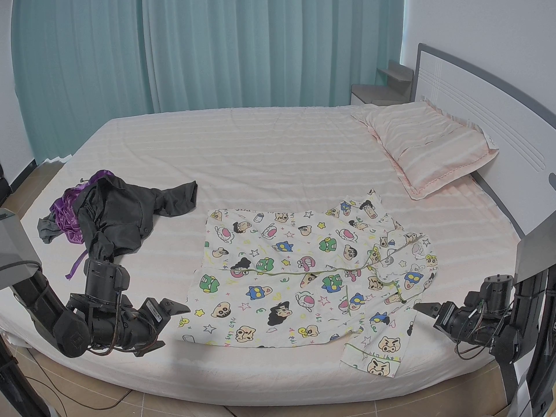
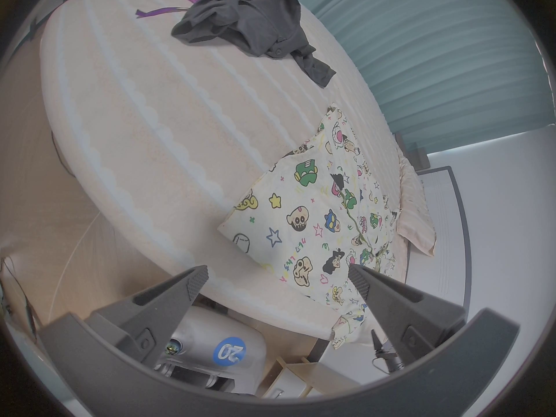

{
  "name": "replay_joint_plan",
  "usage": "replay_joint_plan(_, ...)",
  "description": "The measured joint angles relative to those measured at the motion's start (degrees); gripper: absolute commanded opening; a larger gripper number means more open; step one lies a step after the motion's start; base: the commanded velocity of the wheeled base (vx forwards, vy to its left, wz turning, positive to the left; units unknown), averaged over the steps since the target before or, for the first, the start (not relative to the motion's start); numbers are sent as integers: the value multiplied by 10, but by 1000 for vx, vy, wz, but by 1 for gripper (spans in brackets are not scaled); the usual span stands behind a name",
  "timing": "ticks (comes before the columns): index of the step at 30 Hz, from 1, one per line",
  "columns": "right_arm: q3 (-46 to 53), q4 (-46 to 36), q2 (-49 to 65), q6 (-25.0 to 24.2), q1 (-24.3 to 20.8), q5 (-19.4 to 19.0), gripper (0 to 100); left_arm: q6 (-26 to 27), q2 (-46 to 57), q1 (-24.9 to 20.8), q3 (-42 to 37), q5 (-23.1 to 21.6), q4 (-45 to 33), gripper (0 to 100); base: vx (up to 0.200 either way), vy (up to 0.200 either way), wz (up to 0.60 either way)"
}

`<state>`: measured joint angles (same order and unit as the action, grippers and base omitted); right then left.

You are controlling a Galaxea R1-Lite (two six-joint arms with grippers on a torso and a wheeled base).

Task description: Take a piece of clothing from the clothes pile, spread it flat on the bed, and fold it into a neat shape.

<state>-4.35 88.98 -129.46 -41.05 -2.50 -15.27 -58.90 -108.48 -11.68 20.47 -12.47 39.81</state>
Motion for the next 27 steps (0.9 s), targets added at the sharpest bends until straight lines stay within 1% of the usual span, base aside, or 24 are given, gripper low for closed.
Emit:
replay_joint_plan(4,-14,0,-13,2,-17,2,100,-20,0,0,-3,0,30,100,0,0,0)
replay_joint_plan(6,-28,0,-19,2,-32,15,100,-25,0,0,-7,0,48,100,0,0,0)
replay_joint_plan(7,-74,0,-77,19,-97,69,100,-27,-4,1,-26,0,78,100,0,0,0)
replay_joint_plan(16,-96,0,-109,42,-106,74,100,-27,-5,2,-31,1,80,100,0,0,0)
replay_joint_plan(17,-97,0,-111,44,-106,74,0,-27,-5,2,-32,1,80,100,0,0,0)
replay_joint_plan(21,-99,-2,-116,58,-103,74,0,-27,-5,2,-32,1,81,100,0,0,0)
replay_joint_plan(27,-92,-3,-122,98,-90,76,0,-27,-5,2,-32,3,81,100,0,0,0)
